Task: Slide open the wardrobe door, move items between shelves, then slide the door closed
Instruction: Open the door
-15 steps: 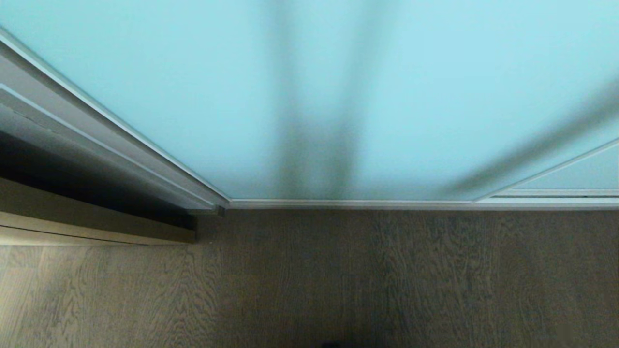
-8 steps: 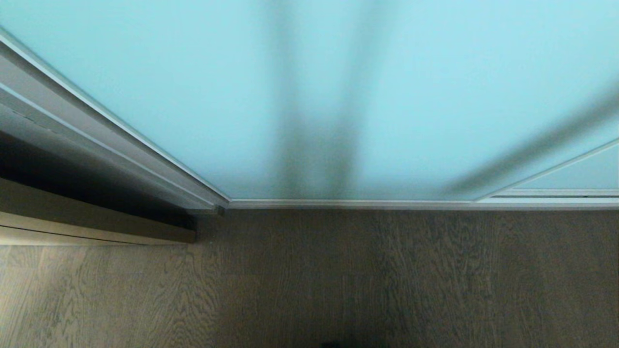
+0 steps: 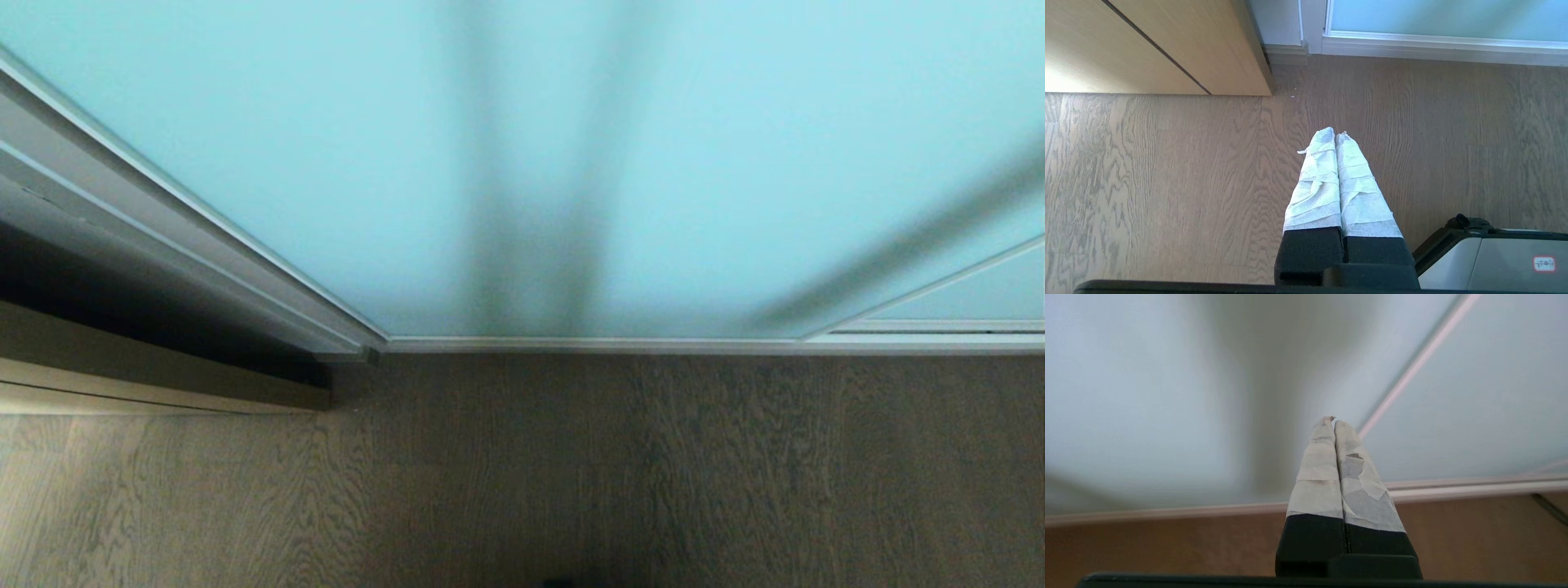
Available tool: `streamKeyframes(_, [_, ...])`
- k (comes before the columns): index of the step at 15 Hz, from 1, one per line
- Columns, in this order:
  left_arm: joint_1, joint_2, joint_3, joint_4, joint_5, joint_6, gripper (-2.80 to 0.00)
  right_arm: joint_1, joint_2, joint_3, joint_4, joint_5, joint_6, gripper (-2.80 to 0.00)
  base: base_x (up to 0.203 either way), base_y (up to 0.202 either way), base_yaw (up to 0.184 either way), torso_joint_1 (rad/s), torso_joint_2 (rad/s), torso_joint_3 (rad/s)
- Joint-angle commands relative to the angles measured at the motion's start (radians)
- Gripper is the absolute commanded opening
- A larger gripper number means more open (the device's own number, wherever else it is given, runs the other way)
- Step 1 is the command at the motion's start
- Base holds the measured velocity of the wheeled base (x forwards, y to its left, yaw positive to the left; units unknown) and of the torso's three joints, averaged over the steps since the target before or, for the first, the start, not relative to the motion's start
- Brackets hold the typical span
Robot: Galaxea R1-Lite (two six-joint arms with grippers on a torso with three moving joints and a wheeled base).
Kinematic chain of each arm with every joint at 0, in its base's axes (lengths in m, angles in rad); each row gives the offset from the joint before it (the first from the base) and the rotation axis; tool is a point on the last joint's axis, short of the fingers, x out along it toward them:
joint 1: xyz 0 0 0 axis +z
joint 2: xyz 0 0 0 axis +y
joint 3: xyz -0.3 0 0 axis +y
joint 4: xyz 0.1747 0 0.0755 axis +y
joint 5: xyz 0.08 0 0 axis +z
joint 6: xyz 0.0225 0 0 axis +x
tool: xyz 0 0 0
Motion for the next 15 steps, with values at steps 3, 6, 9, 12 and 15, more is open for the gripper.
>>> streamKeyframes(3, [0.000, 0.001, 0.002, 0.000, 0.000, 0.000, -2.80, -0.132, 0.072, 0.011, -0.044, -0.002, 0.000, -2.80, 0.000, 0.000, 0.000, 0.000, 0.00, 0.000])
streamKeyframes(6, [0.000, 0.000, 0.002, 0.000, 0.000, 0.000, -2.80, -0.254, 0.142, 0.013, -0.147, -0.001, 0.006, -2.80, 0.000, 0.000, 0.000, 0.000, 0.00, 0.000])
streamKeyframes(9, [0.000, 0.001, 0.002, 0.000, 0.000, 0.000, -2.80, -0.324, 0.212, 0.024, -0.249, -0.001, 0.009, -2.80, 0.000, 0.000, 0.000, 0.000, 0.00, 0.000])
streamKeyframes(12, [0.000, 0.001, 0.002, 0.000, 0.000, 0.000, -2.80, -0.325, 0.240, 0.018, -0.256, 0.004, 0.065, -2.80, 0.000, 0.000, 0.000, 0.000, 0.00, 0.000])
streamKeyframes(15, [0.000, 0.000, 0.002, 0.000, 0.000, 0.000, -2.80, -0.324, 0.268, 0.006, -0.258, 0.010, 0.095, -2.80, 0.000, 0.000, 0.000, 0.000, 0.00, 0.000])
